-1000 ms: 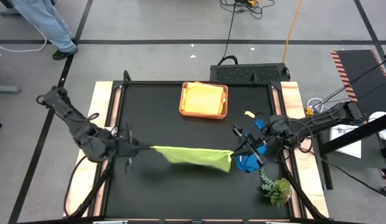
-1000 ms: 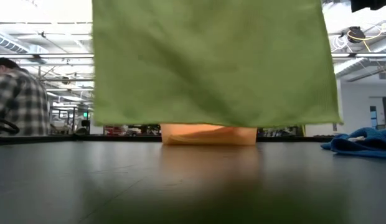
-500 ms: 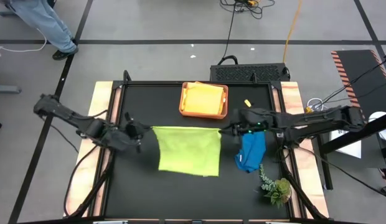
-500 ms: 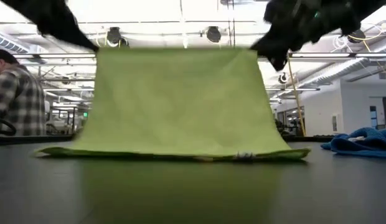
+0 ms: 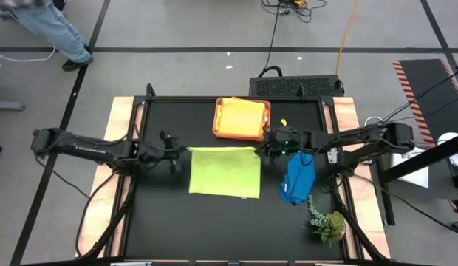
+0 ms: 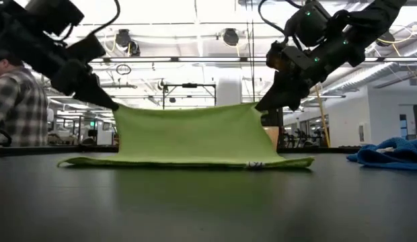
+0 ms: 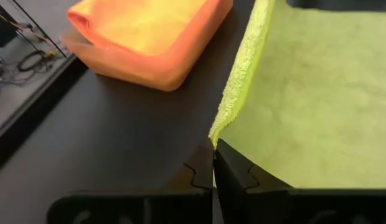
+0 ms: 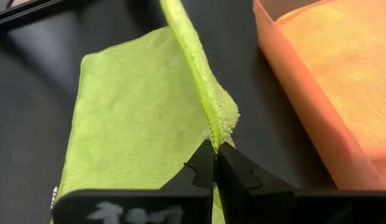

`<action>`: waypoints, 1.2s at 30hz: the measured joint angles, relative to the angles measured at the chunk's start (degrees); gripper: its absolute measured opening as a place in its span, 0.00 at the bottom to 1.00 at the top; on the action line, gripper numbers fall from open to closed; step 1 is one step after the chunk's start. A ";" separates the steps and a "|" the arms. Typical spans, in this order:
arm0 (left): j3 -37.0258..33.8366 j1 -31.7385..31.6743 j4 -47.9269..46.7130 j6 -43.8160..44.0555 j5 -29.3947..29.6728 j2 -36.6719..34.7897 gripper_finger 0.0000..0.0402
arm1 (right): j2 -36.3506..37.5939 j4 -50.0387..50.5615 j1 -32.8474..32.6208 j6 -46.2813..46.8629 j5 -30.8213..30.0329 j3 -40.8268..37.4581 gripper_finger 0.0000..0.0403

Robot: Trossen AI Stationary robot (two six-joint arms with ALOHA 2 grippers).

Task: Fold microfiber towels
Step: Fold the green towel

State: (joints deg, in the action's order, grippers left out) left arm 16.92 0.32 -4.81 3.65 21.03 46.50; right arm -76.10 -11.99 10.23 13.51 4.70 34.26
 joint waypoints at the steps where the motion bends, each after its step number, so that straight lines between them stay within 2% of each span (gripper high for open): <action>1: -0.50 -0.89 0.46 -0.24 -0.97 0.00 0.02 | -0.29 -0.33 -0.02 -0.44 0.07 0.00 0.00; 9: -1.37 -3.41 0.94 -1.11 -9.19 0.01 0.02 | -0.45 -0.46 -2.19 -0.91 3.09 0.00 0.00; 16: -1.37 -1.41 0.56 -0.73 -12.27 0.02 0.01 | -0.45 -0.20 -5.88 -0.82 3.16 0.00 0.00; 22: -1.37 2.43 0.71 0.55 -16.46 0.02 0.01 | -0.45 -0.20 -8.09 -0.73 7.77 0.00 0.00; 33: -1.37 11.24 1.39 7.11 -16.22 0.75 0.01 | -0.57 -0.34 -11.50 -0.73 9.06 -0.02 0.00; 36: -1.37 13.48 2.41 7.29 -14.61 2.86 0.01 | -1.95 -4.55 -12.43 -0.72 9.03 -1.29 0.00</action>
State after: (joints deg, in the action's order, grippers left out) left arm 15.55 13.81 -2.40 10.94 6.42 49.36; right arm -78.06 -16.53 -2.20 12.79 13.73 32.97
